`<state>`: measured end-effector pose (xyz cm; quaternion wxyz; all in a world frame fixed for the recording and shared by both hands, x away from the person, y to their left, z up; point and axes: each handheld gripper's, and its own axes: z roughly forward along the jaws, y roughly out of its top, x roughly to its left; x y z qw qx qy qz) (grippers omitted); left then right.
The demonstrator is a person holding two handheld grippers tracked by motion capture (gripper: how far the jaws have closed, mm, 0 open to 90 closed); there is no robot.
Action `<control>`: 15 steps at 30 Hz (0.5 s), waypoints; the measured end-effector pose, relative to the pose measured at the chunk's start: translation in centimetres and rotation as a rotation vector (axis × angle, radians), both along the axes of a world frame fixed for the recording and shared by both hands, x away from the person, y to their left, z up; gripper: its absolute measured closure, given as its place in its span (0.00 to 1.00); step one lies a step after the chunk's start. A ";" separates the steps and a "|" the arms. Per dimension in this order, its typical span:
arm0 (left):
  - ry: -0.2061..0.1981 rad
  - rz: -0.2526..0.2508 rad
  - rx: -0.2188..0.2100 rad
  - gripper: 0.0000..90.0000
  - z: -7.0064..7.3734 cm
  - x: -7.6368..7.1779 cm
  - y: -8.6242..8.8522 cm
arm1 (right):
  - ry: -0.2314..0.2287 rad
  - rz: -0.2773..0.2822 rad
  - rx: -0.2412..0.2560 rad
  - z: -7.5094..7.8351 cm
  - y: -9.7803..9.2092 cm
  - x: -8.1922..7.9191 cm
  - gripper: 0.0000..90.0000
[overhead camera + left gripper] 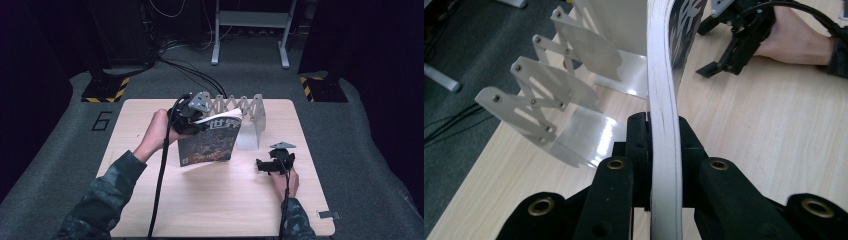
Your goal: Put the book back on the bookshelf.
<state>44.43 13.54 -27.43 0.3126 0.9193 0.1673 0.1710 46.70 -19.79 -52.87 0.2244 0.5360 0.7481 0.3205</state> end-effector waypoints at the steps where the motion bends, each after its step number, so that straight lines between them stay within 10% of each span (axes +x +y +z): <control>1: 0.002 0.006 0.001 0.91 0.0 0.2 0.2 | 0.000 -0.001 0.000 0.0 0.0 0.0 0.01; 15: 0.018 0.108 -0.015 0.91 -0.4 2.0 2.1 | 0.001 0.006 -0.001 0.0 0.0 0.0 0.01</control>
